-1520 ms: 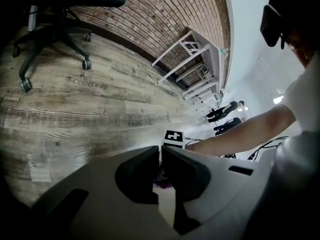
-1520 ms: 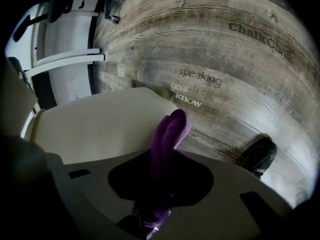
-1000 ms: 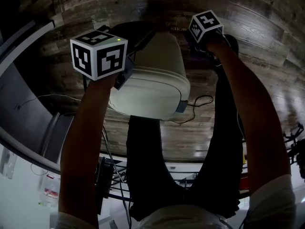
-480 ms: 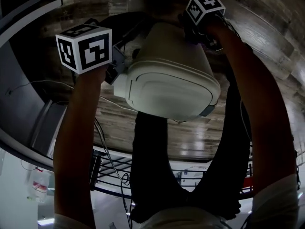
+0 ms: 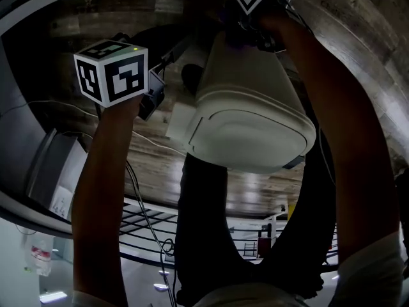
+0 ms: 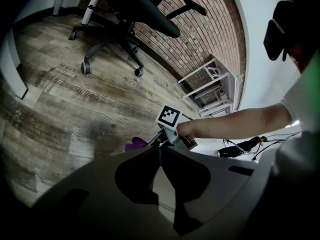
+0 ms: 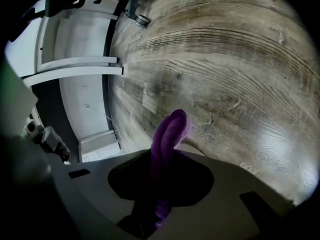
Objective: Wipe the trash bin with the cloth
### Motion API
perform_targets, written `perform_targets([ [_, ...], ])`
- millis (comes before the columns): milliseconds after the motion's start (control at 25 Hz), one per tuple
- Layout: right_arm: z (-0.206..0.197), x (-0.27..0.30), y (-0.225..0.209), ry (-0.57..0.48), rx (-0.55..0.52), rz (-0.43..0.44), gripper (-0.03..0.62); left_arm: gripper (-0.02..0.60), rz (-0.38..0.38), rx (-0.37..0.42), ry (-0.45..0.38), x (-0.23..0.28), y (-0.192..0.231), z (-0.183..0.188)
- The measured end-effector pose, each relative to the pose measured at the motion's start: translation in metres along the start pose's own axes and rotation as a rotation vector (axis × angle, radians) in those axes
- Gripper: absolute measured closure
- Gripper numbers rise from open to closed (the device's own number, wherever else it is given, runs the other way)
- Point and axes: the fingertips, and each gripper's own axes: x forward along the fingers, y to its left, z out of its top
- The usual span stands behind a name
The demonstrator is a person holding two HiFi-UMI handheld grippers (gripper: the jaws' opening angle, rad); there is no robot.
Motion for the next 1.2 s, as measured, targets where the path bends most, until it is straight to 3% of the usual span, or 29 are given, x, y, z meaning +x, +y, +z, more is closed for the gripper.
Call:
perform_targets([
  [320, 0.029, 0.053, 0.027, -0.071, 0.137, 0.204, 0.499, 0.574, 0.019, 0.015, 0.016, 0.005, 0.026, -0.015],
  [560, -0.002, 0.080, -0.015, 0.061, 0.076, 0.053, 0.499, 0.574, 0.014, 0.006, 0.049, 0.015, 0.029, -0.033],
  [960, -0.002, 0.057, -0.044, 0.051, 0.051, -0.008, 0.500, 0.574, 0.006, 0.045, 0.045, 0.029, 0.021, -0.016],
  [1200, -0.022, 0.057, -0.053, 0.073, 0.049, -0.021, 0.499, 0.574, -0.005, 0.049, 0.068, 0.038, 0.010, -0.019],
])
